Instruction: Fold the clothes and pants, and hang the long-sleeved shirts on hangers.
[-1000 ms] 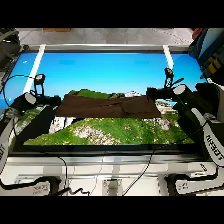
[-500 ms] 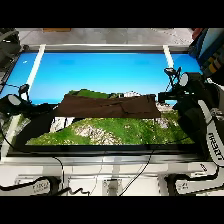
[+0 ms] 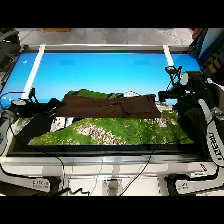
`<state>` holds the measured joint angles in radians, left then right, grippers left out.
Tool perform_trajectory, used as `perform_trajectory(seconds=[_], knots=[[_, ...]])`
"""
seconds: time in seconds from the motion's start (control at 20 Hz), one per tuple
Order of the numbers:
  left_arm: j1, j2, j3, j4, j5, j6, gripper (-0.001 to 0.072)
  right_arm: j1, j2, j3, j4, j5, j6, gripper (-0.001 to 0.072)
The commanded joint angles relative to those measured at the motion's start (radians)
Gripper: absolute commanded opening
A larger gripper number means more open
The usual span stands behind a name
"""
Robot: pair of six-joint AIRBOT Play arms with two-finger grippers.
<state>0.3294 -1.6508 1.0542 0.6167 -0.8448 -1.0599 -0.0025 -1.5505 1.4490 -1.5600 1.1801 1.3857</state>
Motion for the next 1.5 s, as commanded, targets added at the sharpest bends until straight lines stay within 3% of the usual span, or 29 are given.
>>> perform_trajectory(seconds=[0.0, 0.1, 0.15, 0.2, 0.25, 0.3, 0.4, 0.6, 0.85, 0.95, 1.25, 1.45], knots=[[-0.038, -0.053, -0.001, -0.087, 0.028, 0.138, 0.0576, 0.027, 0.0, 0.003, 0.14, -0.061, 0.0, 0.0688], [-0.064, -0.049, 0.0, -0.087, 0.061, 0.203, 0.0166, 0.07, 0.0, 0.003, 0.224, -0.156, 0.001, 0.0685], [-0.069, -0.043, 0.008, -0.086, 0.063, 0.217, 0.0013, 0.098, 0.0, 0.003, 0.246, -0.213, 0.001, 0.0644], [-0.072, -0.034, 0.021, -0.084, 0.062, 0.216, 0.0015, 0.131, 0.0, 0.003, 0.255, -0.283, 0.001, 0.0479], [-0.072, -0.017, 0.036, -0.068, 0.058, 0.216, 0.0014, 0.162, 0.0, 0.003, 0.255, -0.346, 0.002, 0.0257], [-0.072, 0.01, 0.054, -0.038, 0.051, 0.216, 0.0014, 0.194, -0.002, 0.003, 0.258, -0.401, 0.013, 0.0097], [-0.072, 0.08, 0.091, 0.055, 0.011, 0.214, 0.0014, 0.262, -0.017, 0.003, 0.282, -0.464, 0.063, 0.0011], [-0.074, 0.263, 0.119, 0.146, -0.081, 0.169, 0.0014, 0.385, -0.109, 0.003, 0.365, -0.496, 0.126, 0.001], [-0.137, 0.445, 0.119, 0.138, -0.172, 0.158, 0.0015, 0.541, -0.28, 0.009, 0.636, -0.578, 0.125, 0.0009], [-0.179, 0.485, 0.119, 0.137, -0.179, 0.087, 0.0015, 0.607, -0.345, 0.061, 0.7, -0.589, 0.123, 0.0009], [-0.281, 0.524, 0.119, 0.132, -0.145, 0.072, 0.0015, 0.764, -0.453, 0.249, 0.695, -0.575, 0.124, 0.001], [-0.338, 0.482, 0.119, 0.131, -0.095, 0.072, 0.0015, 0.719, -0.428, 0.249, 0.63, -0.51, 0.124, 0.001]])
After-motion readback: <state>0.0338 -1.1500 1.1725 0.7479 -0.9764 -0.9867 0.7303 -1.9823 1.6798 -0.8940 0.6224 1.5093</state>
